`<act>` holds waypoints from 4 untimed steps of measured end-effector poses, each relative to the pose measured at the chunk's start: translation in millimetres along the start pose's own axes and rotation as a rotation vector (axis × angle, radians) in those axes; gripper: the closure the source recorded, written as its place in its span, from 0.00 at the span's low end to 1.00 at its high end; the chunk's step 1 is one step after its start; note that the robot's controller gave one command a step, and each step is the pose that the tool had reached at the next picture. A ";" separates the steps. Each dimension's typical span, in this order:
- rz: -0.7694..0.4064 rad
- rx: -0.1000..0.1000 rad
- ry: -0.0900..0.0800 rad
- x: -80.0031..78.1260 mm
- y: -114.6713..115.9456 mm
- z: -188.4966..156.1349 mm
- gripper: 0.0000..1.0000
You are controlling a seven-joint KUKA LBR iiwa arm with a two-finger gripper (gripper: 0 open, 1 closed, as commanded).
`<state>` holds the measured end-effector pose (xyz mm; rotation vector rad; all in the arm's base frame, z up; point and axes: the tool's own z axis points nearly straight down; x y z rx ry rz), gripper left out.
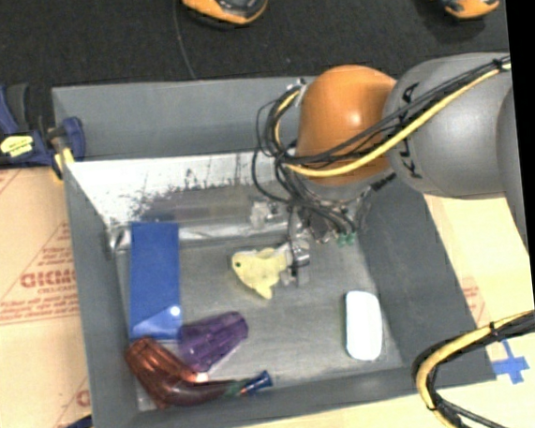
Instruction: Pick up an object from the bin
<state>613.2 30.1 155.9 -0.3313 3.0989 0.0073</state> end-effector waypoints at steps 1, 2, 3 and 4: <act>0.258 0.000 -0.005 -0.1 -5.6 22.0 0.00; 0.064 0.001 -0.008 2.8 -5.9 56.5 0.00; 0.071 0.000 -0.006 5.0 -14.2 73.7 0.00; -0.022 0.002 -0.015 -3.5 -7.3 83.0 1.00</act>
Offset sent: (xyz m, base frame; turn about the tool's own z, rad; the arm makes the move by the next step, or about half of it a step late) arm -0.0020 -0.0059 -0.0767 -0.0313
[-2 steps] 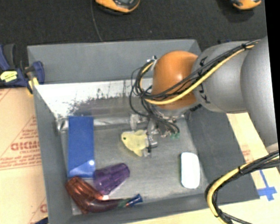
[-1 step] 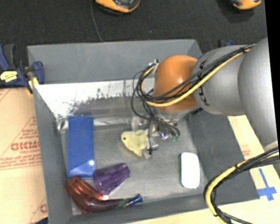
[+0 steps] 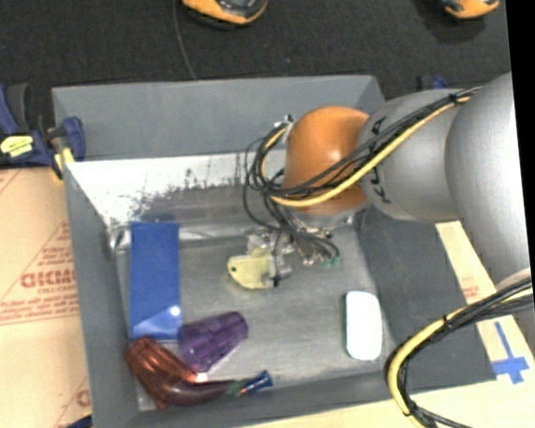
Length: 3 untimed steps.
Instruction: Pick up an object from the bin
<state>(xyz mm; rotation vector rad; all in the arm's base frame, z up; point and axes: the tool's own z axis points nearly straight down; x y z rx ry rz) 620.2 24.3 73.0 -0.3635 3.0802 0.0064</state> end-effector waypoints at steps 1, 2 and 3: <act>0.001 0.000 0.000 0.0 0.0 0.0 1.00; 0.003 0.000 0.002 -7.9 -1.0 -47.2 1.00; -0.011 -0.001 0.006 -7.6 7.4 -121.9 1.00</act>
Offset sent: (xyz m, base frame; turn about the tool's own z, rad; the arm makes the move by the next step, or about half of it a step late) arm 0.0082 0.0016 0.0604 -0.0007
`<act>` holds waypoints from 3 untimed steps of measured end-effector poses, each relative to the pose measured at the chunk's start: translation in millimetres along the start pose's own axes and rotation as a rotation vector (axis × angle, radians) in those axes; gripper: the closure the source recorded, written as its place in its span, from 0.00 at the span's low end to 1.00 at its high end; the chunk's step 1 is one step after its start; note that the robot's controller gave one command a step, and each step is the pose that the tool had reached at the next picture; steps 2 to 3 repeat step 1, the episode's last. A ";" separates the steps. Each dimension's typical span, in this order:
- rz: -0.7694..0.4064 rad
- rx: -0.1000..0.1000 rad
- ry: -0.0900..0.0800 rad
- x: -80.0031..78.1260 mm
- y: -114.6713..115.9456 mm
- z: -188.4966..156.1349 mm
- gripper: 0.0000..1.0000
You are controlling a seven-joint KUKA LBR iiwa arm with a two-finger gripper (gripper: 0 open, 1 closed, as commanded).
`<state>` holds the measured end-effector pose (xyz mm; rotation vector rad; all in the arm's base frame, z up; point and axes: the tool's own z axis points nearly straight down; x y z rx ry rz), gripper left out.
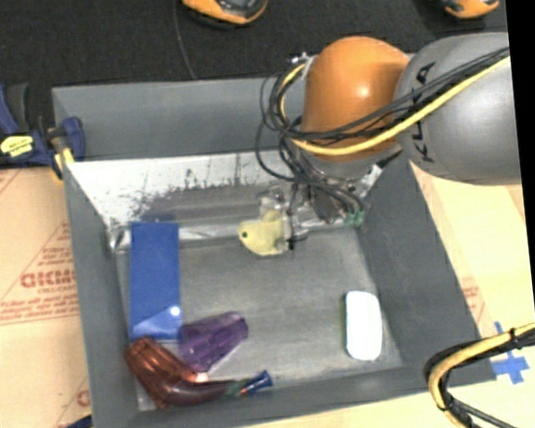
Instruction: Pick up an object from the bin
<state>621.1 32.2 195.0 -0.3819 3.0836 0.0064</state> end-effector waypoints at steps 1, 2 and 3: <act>0.003 0.000 -0.002 -2.7 0.0 -25.8 1.00; 0.003 0.000 -0.002 -2.7 0.0 -25.8 1.00; 0.003 0.000 -0.002 -2.7 0.0 -25.8 1.00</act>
Offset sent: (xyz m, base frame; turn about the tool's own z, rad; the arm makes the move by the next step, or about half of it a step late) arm 0.0249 0.0242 -0.0182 -0.2432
